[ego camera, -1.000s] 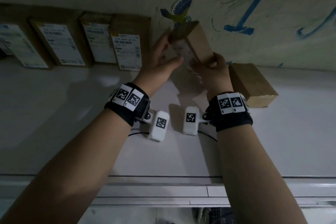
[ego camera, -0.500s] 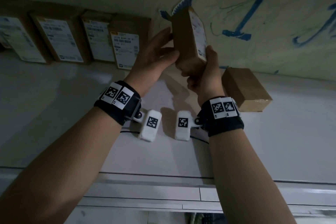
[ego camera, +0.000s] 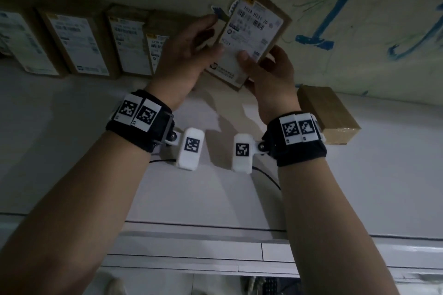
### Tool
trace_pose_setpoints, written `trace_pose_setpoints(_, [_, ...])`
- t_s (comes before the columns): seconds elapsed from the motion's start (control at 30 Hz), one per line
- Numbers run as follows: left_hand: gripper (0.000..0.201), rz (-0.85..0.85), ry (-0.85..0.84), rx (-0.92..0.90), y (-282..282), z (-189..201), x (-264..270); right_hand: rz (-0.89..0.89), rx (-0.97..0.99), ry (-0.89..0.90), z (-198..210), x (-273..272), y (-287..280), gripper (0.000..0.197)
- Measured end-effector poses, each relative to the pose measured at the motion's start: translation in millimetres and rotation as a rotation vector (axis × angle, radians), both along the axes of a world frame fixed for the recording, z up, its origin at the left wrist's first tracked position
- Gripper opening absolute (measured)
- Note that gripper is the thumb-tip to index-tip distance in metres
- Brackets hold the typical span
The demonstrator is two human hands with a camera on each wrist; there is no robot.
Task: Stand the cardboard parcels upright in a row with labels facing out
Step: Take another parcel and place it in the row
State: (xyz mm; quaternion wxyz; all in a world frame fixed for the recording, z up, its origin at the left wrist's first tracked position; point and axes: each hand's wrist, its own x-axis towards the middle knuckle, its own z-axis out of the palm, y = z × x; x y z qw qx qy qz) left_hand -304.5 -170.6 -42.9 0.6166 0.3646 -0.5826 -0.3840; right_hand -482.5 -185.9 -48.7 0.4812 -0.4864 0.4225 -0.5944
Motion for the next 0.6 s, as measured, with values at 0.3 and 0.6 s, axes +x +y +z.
trace_pose_setpoints(0.3, [0.049,0.320,-0.122,-0.079,-20,-2,33,-0.037,0.047,0.454,30,3,-65,0.071])
trace_pose_setpoints(0.6, [0.066,0.356,-0.516,-0.046,-24,-9,50,-0.018,0.203,0.870,5,17,-92,0.067])
